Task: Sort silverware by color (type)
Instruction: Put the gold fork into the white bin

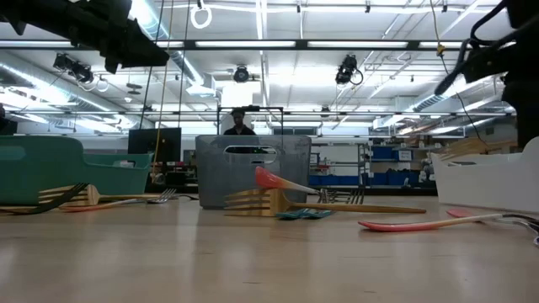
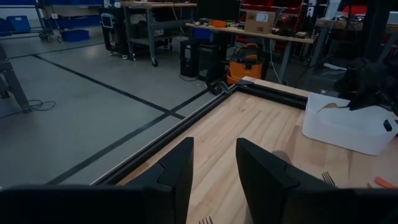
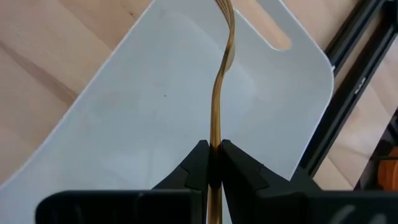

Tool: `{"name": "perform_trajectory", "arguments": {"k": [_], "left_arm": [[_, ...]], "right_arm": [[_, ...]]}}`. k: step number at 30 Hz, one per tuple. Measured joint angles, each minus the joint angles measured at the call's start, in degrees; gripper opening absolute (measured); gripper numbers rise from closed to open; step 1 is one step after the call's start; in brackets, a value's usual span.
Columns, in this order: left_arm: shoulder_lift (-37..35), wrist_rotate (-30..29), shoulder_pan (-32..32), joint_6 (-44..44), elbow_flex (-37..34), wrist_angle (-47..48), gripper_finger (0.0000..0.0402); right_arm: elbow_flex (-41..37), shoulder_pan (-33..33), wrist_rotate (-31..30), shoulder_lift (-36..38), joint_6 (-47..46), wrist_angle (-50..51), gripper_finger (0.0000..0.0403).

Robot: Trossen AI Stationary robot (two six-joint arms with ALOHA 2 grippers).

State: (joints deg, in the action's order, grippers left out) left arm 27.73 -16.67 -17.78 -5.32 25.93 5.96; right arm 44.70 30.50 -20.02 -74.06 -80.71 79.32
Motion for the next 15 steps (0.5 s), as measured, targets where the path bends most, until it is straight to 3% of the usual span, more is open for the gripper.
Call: {"name": "perform_trajectory", "arguments": {"k": [15], "left_arm": [[0.0,0.0,0.0,0.0,0.0,-0.4,0.0130]], "right_arm": [[5.7,-5.3,0.3,0.0,7.7,0.0,0.0042]]}}
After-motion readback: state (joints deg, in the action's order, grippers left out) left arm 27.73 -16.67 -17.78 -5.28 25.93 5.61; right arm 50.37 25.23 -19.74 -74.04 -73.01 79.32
